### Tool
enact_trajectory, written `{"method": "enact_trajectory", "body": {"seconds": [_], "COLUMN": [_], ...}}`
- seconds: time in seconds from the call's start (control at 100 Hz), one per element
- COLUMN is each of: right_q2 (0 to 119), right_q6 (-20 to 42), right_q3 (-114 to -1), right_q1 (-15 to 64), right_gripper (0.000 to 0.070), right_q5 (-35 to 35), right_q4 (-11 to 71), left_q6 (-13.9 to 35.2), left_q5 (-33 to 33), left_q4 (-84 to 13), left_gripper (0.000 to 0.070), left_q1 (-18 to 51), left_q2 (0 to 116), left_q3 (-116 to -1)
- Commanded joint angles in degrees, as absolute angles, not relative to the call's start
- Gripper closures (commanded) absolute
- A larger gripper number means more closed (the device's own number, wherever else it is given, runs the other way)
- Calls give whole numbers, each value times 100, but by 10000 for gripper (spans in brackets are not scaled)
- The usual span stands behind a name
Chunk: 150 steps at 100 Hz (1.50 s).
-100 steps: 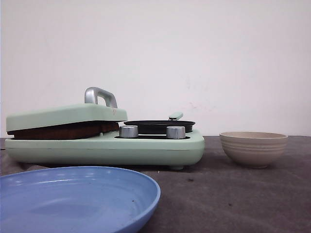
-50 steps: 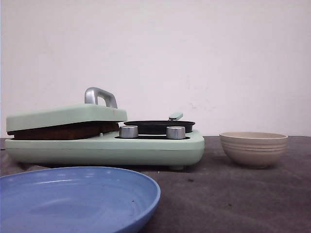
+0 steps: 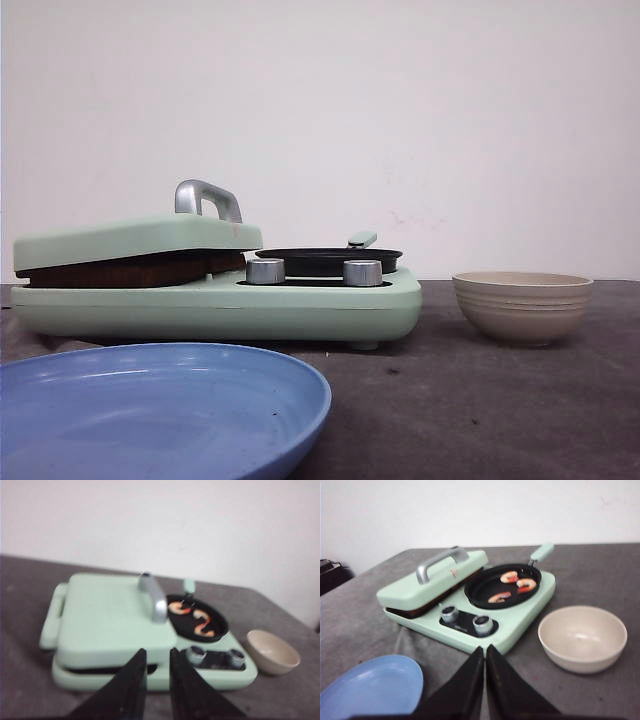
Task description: Make breakfast with bread and shrimp
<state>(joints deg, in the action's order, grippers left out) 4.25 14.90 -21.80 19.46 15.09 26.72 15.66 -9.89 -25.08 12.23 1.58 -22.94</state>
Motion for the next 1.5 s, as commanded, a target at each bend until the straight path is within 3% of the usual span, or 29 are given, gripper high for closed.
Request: {"method": "enact_trajectory", "body": {"seconds": [0.0,0.21,0.37,0.48,1.09,1.19,1.37,1.49], "right_q2": [434,434,434,434,432,432,432,432], "right_q6": [1570,1634,1946,2257,2241,2241,2244,2244], "right_q3": [-2174,-2169,-2171,-2171,-2176,-2176,-2176,-2176], "right_q1": [1981,1981,1981,1981,1981,1981,1981,1981], "right_gripper": [700,700,700,700,700,700,700,700], "right_q5": [1500,1457,1457,1457,1455,1455,1455,1455], "right_q4": [2569,2362,2309,2300,2230,2230,2228,2230], "left_q6": [1601,1675,2178,2171,2174,1879,340,167], "left_q5": [-913,-615,-576,-580,-574,-202,150,-27], "left_q4": [-2499,-2602,-2615,-2591,-2668,-2790,-1577,-1048], "left_gripper": [700,700,696,697,698,697,698,697], "left_q1": [1238,1238,1238,1238,1236,1114,451,5], "left_q2": [119,115,115,115,115,47,19,19], "left_q3": [-2309,-2311,-2311,-2314,-2309,-2268,-1658,-1120]}}
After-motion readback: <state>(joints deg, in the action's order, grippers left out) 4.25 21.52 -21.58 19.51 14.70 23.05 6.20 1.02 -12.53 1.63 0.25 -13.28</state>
